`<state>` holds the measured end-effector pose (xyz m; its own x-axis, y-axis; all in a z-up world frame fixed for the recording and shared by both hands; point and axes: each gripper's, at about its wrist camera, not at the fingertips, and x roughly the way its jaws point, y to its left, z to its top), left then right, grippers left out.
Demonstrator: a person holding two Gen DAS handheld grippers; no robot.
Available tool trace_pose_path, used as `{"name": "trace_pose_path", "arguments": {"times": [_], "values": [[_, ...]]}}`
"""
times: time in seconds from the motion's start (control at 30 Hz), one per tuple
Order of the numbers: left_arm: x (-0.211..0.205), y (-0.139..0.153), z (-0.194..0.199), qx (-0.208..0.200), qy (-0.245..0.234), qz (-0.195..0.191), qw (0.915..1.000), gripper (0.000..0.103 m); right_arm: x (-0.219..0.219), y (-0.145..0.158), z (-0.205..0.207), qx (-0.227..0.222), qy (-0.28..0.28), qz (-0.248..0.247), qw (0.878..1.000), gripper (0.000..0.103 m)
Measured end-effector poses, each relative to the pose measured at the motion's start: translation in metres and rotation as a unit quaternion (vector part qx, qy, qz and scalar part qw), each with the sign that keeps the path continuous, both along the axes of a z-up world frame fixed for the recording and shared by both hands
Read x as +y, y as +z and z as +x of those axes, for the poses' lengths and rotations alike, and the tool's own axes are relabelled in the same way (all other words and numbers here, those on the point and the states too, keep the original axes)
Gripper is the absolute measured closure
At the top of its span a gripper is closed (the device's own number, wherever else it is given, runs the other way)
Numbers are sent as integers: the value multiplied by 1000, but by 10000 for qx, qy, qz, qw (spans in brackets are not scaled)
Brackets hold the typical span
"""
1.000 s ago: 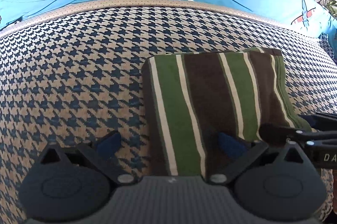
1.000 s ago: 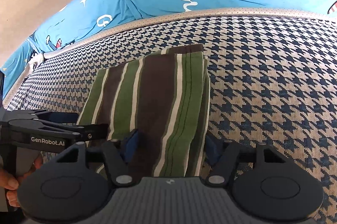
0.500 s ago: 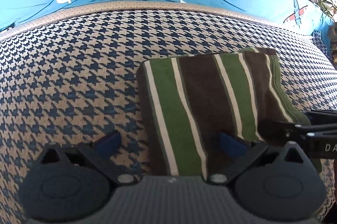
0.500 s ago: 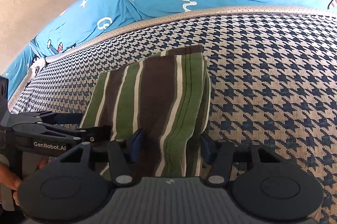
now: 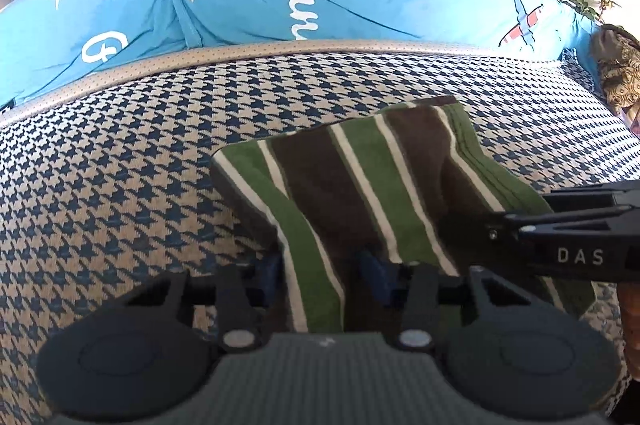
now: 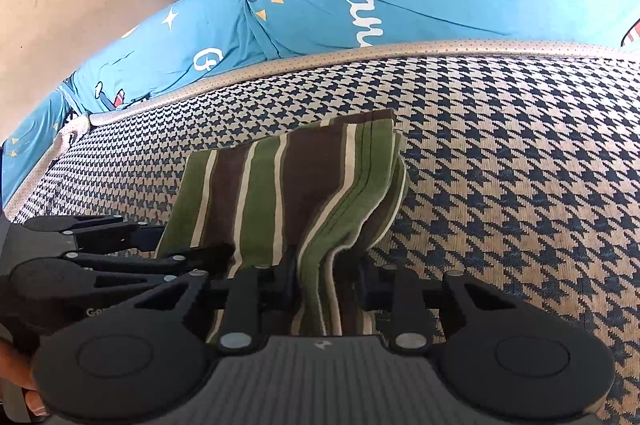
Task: Fold clothes
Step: 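Close the left gripper on the shirt edge while the right gripper pinches the opposite edge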
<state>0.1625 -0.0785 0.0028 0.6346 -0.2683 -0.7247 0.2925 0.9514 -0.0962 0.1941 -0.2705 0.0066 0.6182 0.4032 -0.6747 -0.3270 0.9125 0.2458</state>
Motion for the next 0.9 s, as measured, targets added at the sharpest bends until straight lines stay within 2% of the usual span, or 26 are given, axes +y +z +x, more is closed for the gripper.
{"name": "trace_pose_path", "arguments": {"times": [0.07,0.2,0.3,0.43,0.5,0.67,0.73,0.8,0.9], "values": [[-2,6,-4,-105,1,-98,9999,77,2,4,-3,-119,30,-63,9999,77],[-3,14,-8,-345,12,-117,9993,77,6,15,-11,-457,47,-179,9988,78],[-1,15,-7,-339,18,-192,9992,77,3,21,-12,-525,-8,-100,9986,78],[5,8,1,-131,72,-345,9993,77,2,13,-6,-236,-147,-123,9995,78],[8,2,6,24,117,-413,9991,72,-2,6,-1,-6,-284,-62,9996,76],[19,-11,14,378,318,-673,9965,47,-10,0,3,268,-525,131,9982,65],[23,-16,18,508,373,-796,9948,44,-10,-3,4,309,-556,119,9979,62],[24,-18,20,518,383,-873,9941,42,-10,-5,5,398,-596,165,9973,54],[21,-19,21,502,367,-897,9940,43,-10,-9,7,492,-637,226,9965,52]]}}
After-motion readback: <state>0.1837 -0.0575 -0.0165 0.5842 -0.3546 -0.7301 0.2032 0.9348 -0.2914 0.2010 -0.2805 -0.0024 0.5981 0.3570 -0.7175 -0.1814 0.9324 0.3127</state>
